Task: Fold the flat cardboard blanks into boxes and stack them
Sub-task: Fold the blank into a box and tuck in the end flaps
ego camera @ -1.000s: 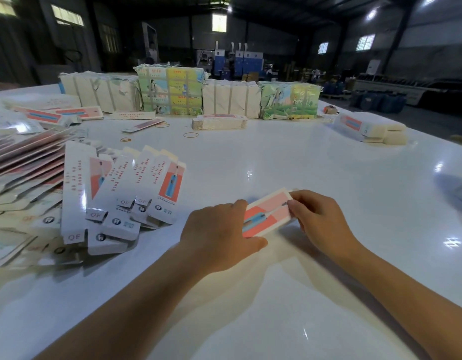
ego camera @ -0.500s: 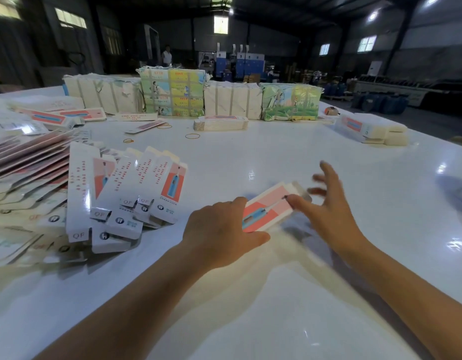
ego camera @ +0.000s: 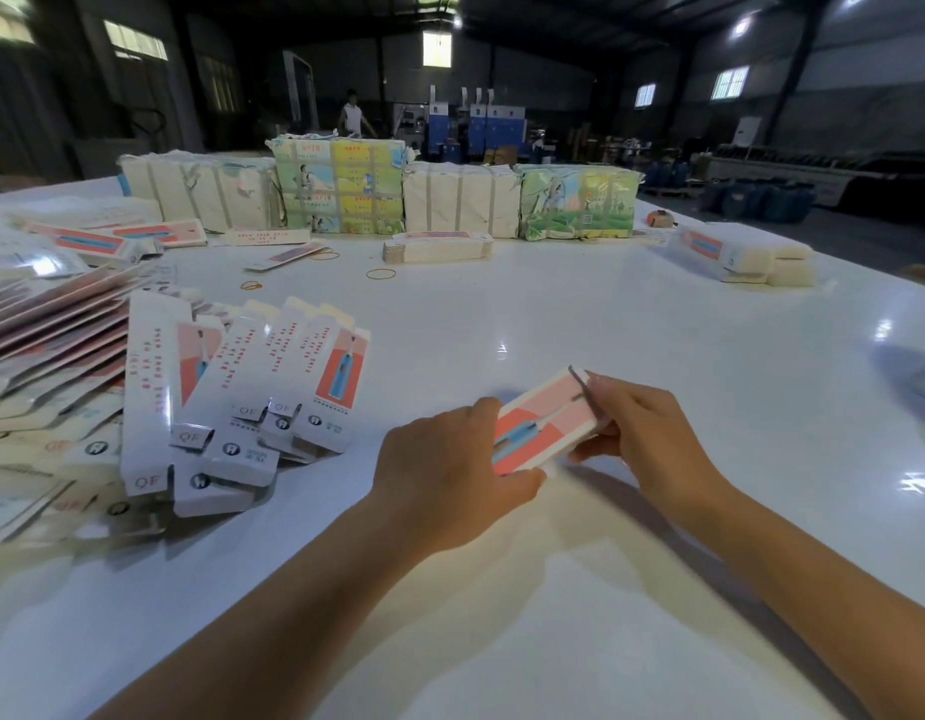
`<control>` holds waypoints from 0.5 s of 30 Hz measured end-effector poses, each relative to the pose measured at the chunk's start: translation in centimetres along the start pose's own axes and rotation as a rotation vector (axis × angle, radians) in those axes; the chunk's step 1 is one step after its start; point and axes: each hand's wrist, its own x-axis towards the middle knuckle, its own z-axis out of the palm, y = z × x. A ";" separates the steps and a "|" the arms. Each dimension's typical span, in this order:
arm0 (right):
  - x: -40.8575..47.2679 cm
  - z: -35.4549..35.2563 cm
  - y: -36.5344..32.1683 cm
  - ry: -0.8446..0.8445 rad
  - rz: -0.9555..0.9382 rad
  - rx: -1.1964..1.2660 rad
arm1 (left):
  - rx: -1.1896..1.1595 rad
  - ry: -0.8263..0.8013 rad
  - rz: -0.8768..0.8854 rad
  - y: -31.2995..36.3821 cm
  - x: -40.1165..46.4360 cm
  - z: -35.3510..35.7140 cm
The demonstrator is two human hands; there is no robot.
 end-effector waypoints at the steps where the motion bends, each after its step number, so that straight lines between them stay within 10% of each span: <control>1: 0.1 -0.1 -0.1 0.000 0.021 0.050 | 0.000 0.003 0.001 0.0 0.0 0.0; 15: 0.0 -0.6 -0.2 0.060 0.101 0.137 | 0.065 0.019 0.051 0.3 -0.3 -0.3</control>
